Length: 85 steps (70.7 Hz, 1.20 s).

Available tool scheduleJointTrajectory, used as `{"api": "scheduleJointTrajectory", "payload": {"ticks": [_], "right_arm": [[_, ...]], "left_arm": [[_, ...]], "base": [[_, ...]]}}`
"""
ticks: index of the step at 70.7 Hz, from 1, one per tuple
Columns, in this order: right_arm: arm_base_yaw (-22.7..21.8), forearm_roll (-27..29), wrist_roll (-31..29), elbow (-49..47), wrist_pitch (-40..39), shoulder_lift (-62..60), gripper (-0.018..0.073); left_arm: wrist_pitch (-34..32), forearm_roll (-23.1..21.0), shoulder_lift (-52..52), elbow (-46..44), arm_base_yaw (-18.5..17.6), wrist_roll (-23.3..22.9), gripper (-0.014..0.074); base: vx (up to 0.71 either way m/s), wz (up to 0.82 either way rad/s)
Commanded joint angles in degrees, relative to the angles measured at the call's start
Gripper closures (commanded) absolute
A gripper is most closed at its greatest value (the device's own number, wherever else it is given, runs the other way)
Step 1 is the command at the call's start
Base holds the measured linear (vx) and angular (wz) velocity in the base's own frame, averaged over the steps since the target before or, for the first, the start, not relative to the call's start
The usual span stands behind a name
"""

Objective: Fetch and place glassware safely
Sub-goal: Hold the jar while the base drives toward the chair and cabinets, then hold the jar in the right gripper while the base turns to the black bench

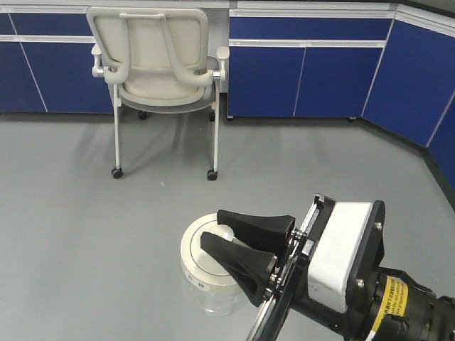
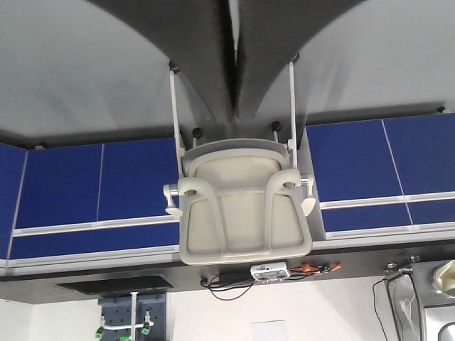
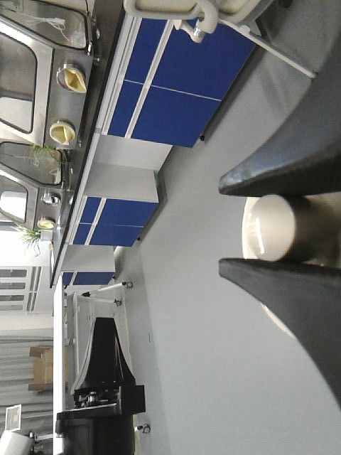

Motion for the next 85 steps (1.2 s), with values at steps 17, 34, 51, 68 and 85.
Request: {"api": "scheduleJointTrajectory", "payload": {"ticks": [17,34,51,68,85], "right_arm": [[-0.1,0.7,-0.2,-1.7,-6.1,-1.0,0.0560],[-0.1,0.7,-0.2,-1.7,-6.0,-0.8,0.0560],[-0.1,0.7,-0.2,-1.7,-6.1,-0.6,0.0560],[-0.1,0.7,-0.2,-1.7,-6.1,-0.6,0.0560],[-0.1,0.7,-0.2,-1.7,-6.1,-0.6,0.0560]], "left_arm": [[-4.1,-0.4,0.0,-1.6,-0.3,-0.5,0.0603],[-4.1,-0.4,0.0,-1.6,-0.3,-0.5,0.0603],[-4.1,-0.4,0.0,-1.6,-0.3,-0.5,0.0603],[-4.1,-0.4,0.0,-1.6,-0.3,-0.5,0.0603],[-4.1,-0.4,0.0,-1.6,-0.3,-0.5,0.0603]], "base": [[0.51,0.04],[0.42,-0.06],[0.30,-0.32],[0.22,-0.57],[0.19,-0.73]]}}
